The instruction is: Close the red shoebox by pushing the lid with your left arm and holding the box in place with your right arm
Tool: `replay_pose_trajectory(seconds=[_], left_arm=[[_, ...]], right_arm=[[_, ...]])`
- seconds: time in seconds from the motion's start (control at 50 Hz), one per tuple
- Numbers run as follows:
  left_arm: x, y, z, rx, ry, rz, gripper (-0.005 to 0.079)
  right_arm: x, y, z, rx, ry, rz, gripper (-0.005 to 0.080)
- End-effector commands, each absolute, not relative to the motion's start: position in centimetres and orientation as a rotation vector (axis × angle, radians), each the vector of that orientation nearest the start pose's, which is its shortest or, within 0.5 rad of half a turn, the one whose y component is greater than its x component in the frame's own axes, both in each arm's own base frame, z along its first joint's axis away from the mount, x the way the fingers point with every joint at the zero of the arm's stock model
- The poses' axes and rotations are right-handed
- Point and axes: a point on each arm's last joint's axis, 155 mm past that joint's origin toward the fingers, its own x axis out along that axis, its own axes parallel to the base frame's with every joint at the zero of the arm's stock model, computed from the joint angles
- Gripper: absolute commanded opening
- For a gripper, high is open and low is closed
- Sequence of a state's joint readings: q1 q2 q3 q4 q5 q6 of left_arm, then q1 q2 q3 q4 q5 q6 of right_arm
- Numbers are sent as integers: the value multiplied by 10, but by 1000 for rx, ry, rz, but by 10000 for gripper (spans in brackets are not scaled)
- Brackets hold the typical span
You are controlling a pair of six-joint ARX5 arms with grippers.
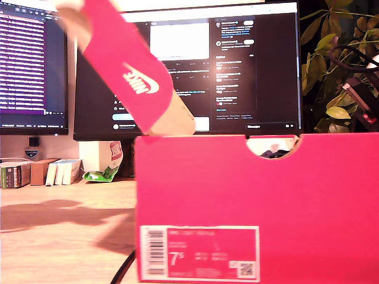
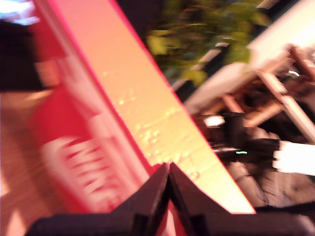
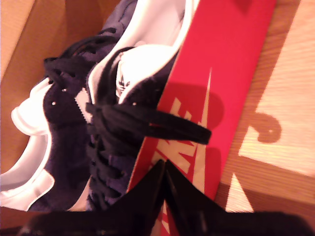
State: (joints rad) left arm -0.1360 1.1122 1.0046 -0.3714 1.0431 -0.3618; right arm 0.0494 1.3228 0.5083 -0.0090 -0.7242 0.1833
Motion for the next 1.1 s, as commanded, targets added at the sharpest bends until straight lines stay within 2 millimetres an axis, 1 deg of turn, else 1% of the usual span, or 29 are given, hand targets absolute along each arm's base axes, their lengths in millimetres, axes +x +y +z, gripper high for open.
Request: replay_pose_trajectory(seconds=[0.0, 0.18, 0.32, 0.46, 0.56, 0.6, 0.62, 0.66, 0.7, 0.74, 0.76, 0.8, 0.84, 0.88, 0.9, 1.02, 1.04, 1.08], left_arm=[[262, -213, 270, -575, 781, -1075, -19], [253, -241, 278, -526, 750, -1134, -19], [245, -258, 285, -518, 734, -1170, -19], [243, -270, 289, -500, 702, -1176, -19], [250, -275, 295, -478, 645, -1151, -19], [249, -277, 299, -470, 623, -1159, -19], [255, -277, 300, -465, 601, -1132, -19], [257, -278, 304, -457, 573, -1128, -19], [267, -276, 307, -451, 533, -1083, -19], [268, -278, 312, -447, 505, -1086, -19], [277, -275, 313, -430, 472, -1041, -19], [280, -274, 317, -421, 441, -1027, -19], [290, -270, 321, -403, 390, -977, -19], [292, -272, 327, -396, 357, -980, -19], [298, -268, 330, -374, 320, -945, -19], [309, -262, 342, -334, 232, -892, -19], [315, -257, 341, -313, 214, -852, -19], [317, -255, 339, -306, 218, -838, -19]], right_arm=[[291, 158, 77, 443, 864, 752, -12], [294, 158, 80, 438, 846, 754, -12], [301, 155, 87, 435, 823, 749, -12], [311, 151, 97, 432, 793, 738, -12], [321, 145, 107, 430, 762, 726, -12], [326, 142, 112, 426, 748, 720, -12], [327, 141, 114, 428, 748, 717, -12], [332, 137, 119, 425, 735, 707, -12], [337, 133, 125, 419, 718, 701, -12], [343, 129, 132, 410, 701, 695, -12], [345, 127, 135, 405, 693, 692, -12], [351, 123, 142, 398, 679, 681, -12], [356, 118, 150, 389, 663, 669, -12], [362, 114, 159, 374, 640, 664, -12], [364, 112, 162, 372, 638, 657, -12], [379, 102, 194, 355, 585, 638, -12], [381, 101, 202, 350, 571, 638, -12], [385, 100, 214, 342, 553, 639, -12]])
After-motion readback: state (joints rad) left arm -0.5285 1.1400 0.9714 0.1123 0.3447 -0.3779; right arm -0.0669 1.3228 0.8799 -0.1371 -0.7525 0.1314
